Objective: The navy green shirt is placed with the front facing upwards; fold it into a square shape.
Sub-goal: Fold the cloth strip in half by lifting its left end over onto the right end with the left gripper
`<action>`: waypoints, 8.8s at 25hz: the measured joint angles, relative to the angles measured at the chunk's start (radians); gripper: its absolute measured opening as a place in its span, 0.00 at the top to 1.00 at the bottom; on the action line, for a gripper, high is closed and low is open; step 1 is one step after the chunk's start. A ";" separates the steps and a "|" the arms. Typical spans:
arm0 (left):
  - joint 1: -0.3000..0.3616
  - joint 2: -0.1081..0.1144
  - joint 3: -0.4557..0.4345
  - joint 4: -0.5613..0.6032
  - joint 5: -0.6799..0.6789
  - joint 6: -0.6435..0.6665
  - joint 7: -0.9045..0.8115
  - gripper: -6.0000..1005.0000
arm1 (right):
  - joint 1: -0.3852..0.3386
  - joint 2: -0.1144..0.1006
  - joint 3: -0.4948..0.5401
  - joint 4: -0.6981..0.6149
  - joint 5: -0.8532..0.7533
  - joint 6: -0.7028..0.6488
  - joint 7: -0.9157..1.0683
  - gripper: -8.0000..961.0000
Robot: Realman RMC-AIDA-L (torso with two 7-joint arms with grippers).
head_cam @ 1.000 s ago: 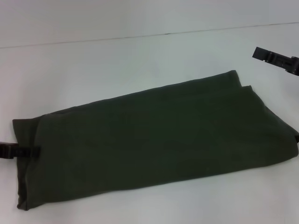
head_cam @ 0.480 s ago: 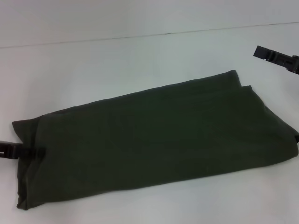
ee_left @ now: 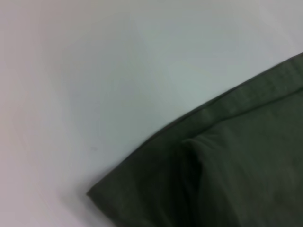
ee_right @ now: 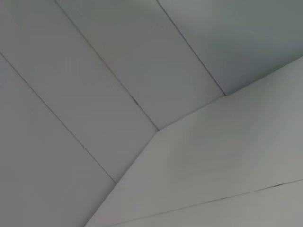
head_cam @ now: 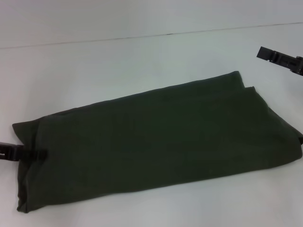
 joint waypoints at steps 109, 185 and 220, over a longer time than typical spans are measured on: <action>0.014 0.012 0.038 -0.034 -0.009 -0.022 -0.061 0.11 | -0.008 -0.002 -0.002 0.000 0.015 -0.029 -0.015 0.05; 0.012 0.013 0.010 0.002 -0.030 -0.036 -0.063 0.67 | -0.013 -0.006 0.002 0.000 0.017 -0.041 -0.014 0.05; 0.004 0.026 0.023 0.033 -0.021 -0.026 -0.054 0.35 | -0.008 -0.007 0.001 0.000 0.017 -0.036 -0.014 0.06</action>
